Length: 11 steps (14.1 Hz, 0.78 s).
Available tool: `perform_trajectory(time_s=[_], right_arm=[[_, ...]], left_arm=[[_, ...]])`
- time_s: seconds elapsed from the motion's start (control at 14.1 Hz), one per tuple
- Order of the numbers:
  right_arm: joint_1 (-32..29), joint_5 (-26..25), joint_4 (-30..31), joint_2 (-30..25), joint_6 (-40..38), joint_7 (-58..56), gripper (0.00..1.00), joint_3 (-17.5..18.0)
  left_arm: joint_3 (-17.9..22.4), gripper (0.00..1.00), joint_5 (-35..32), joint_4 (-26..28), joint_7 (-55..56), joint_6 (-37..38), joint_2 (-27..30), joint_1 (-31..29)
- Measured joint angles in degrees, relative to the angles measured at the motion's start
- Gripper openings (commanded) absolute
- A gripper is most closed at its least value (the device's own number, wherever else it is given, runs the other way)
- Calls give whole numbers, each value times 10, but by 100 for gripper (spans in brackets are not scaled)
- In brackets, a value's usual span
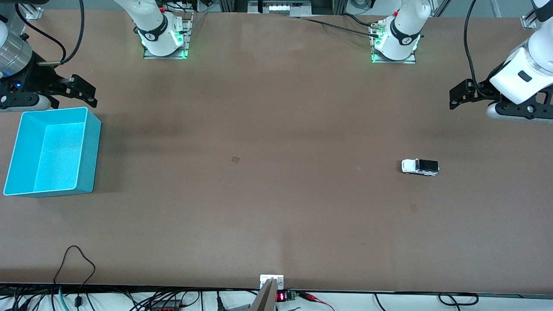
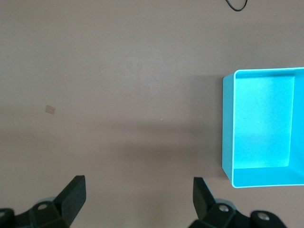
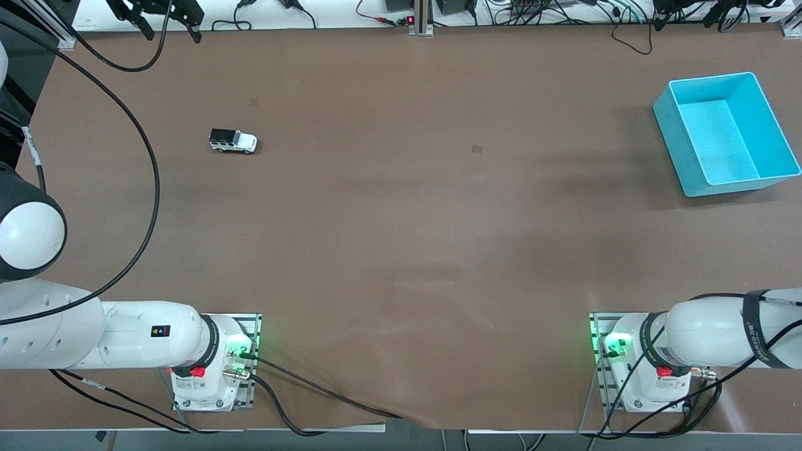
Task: Wind and store white jeep toy
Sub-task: 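Move the left gripper down toward the white toy jeep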
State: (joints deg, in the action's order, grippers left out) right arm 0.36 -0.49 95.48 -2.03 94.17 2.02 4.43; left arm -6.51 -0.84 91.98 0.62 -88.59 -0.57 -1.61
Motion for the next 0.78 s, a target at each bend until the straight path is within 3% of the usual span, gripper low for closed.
perform_trajectory(time_s=[0.78], right_arm=[[0, 0, 0, 0, 0, 0, 100, 0]], left_arm=[[0, 100, 0, 0, 0, 35, -7, 0]])
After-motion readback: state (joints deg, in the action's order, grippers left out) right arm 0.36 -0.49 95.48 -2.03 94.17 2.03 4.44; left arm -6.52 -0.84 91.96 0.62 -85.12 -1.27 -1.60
